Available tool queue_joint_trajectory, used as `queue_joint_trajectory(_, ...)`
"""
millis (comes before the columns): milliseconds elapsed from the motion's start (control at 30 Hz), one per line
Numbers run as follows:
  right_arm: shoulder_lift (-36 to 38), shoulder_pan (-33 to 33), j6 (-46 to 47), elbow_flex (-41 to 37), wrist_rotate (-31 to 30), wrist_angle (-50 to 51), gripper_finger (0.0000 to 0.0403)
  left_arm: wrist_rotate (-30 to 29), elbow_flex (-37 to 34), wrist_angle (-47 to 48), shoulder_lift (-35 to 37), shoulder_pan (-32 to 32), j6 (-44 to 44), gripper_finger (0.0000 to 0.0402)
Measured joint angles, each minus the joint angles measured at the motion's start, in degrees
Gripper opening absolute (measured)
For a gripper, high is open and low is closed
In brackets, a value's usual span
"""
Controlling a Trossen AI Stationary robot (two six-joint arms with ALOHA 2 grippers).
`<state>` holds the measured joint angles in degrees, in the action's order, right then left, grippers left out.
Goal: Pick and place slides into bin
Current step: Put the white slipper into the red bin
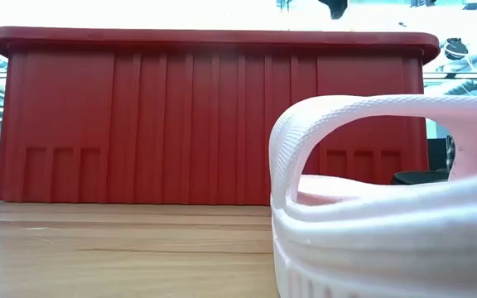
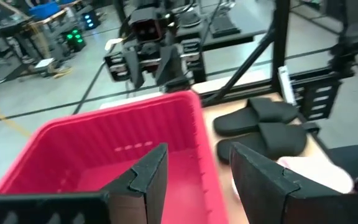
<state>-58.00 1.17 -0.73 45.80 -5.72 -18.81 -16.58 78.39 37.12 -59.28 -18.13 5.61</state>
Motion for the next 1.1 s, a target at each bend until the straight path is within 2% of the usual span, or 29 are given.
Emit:
queue_joint_trajectory(333,0.00,7.25,1.75,0.00,0.02,-0.14,0.0153,0.48,0.00,-2.30,-7.05,-5.18,-3.39,0.0168)
queue_joint_trajectory(600,-2.42,14.95,3.68,0.00,0.06,0.16,0.0153,0.14,0.00,-7.47,-14.02,-10.27,-2.02,0.0168)
queue_joint_trajectory(767,-4.29,17.51,7.86,0.00,0.16,-0.22,0.0153,-0.23,0.00,-11.96,-17.35,-14.60,0.04,0.0168)
queue_joint_trajectory(933,-6.26,19.01,12.07,0.00,0.07,-0.61,0.0153,-4.15,0.00,-13.35,-20.24,-17.59,0.39,0.0168)
queue_joint_trajectory(1100,-9.72,21.23,13.16,0.00,0.11,-3.27,0.0153,-8.86,-0.02,-12.39,-23.19,-19.44,-4.10,0.0168)
